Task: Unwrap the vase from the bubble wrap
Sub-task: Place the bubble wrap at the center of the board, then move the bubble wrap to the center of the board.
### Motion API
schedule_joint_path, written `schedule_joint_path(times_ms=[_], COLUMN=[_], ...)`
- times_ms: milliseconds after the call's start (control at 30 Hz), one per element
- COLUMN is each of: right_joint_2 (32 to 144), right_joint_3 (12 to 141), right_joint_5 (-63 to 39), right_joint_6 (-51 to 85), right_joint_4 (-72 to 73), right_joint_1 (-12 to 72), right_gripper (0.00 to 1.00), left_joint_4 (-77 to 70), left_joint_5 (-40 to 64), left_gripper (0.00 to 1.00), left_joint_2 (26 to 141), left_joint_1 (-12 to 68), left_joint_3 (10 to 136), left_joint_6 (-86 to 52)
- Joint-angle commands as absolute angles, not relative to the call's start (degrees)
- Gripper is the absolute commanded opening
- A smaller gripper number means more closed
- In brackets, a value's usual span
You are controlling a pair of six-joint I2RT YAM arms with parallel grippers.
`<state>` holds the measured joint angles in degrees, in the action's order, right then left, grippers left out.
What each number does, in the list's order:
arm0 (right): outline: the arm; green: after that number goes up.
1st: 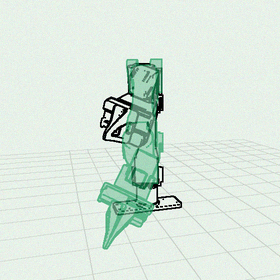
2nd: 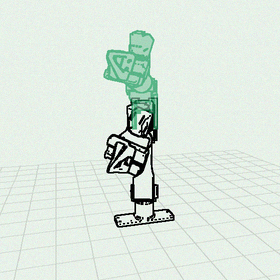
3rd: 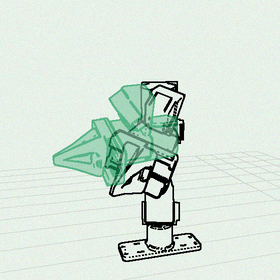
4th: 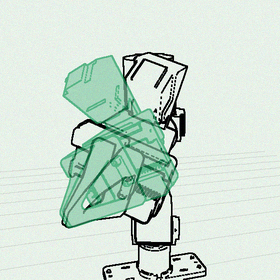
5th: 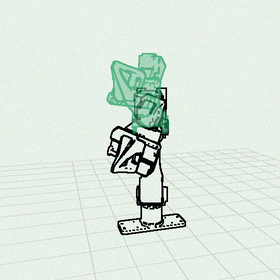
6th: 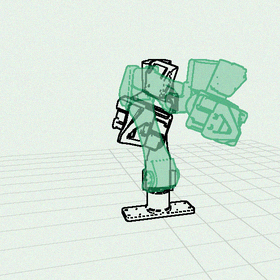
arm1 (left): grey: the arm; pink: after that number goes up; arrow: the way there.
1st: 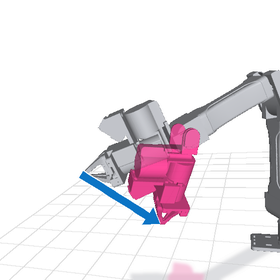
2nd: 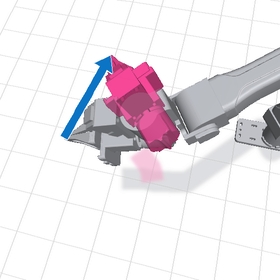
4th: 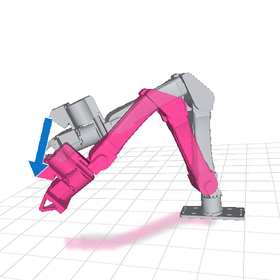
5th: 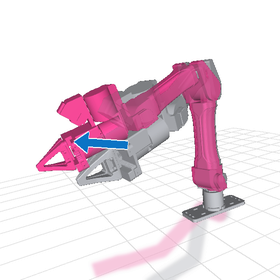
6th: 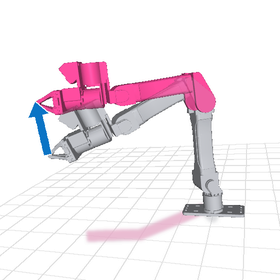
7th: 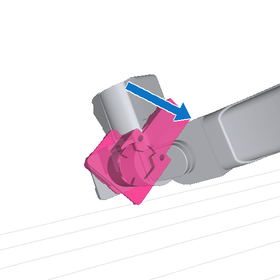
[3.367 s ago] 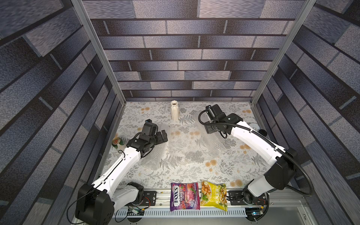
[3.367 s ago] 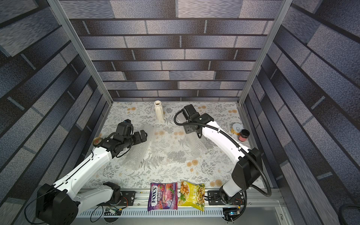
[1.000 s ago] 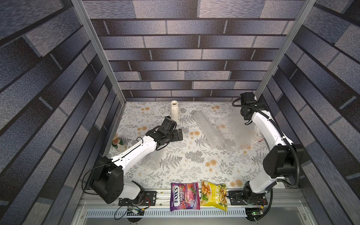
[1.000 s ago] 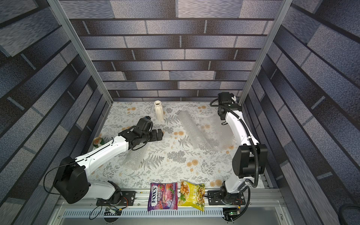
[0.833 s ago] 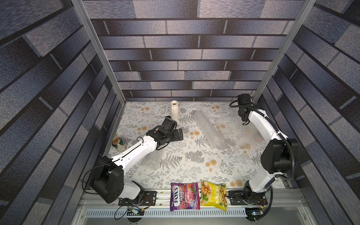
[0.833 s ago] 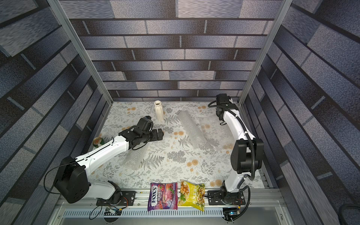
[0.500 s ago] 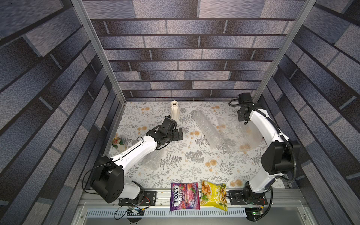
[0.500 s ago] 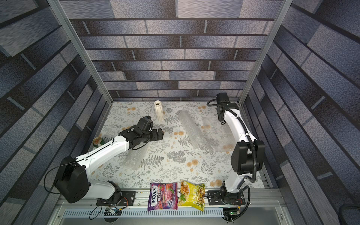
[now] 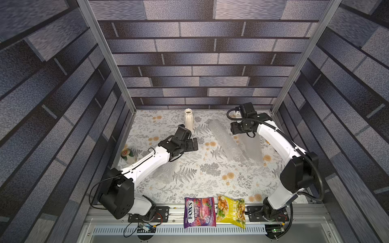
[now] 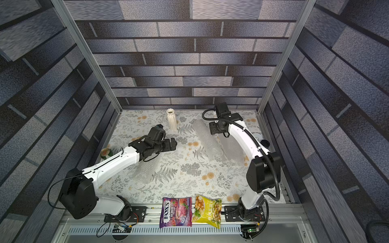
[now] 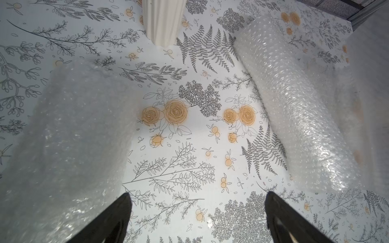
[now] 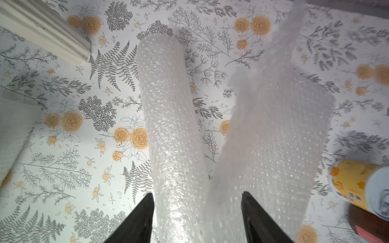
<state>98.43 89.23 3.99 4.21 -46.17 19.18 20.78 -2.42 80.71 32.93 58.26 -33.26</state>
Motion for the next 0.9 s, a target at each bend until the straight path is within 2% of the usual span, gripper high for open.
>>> schedule_joint_path(times_ms=[0,167,233,300,433,633,867], right_joint_2=[99.1,98.9,97.7,97.7,104.0,112.2,113.9], right_joint_3=[88.3,88.8,88.0,88.2,93.9,95.8,93.7], right_joint_5=[4.0,14.3,10.4,1.9,-8.8,-12.9,-14.3], right_joint_6=[7.2,6.7,6.1,6.3,7.0,8.2,9.0], right_joint_4=[-45.3,-48.8,-47.4,-45.9,-48.0,-46.2,-43.9], right_joint_1=[18.8,17.5,17.3,17.3,17.5,17.5,17.7], right_gripper=[0.67,0.68,0.67,0.66,0.67,0.67,0.67], left_joint_4=[21.3,21.5,21.2,21.0,20.8,21.9,22.6], left_joint_5=[-4.0,-4.1,-4.0,-3.9,-3.7,-4.3,-5.1], left_gripper=[1.0,0.99,1.0,1.0,1.0,1.0,1.0], left_joint_2=[79.2,78.7,78.7,78.9,79.3,77.0,73.3], left_joint_1=[33.1,32.8,32.8,32.8,33.0,33.1,31.9], left_joint_3=[57.3,56.6,56.5,56.6,57.1,56.9,55.3], left_joint_6=[-33.8,-33.8,-33.9,-33.9,-34.1,-34.0,-34.3])
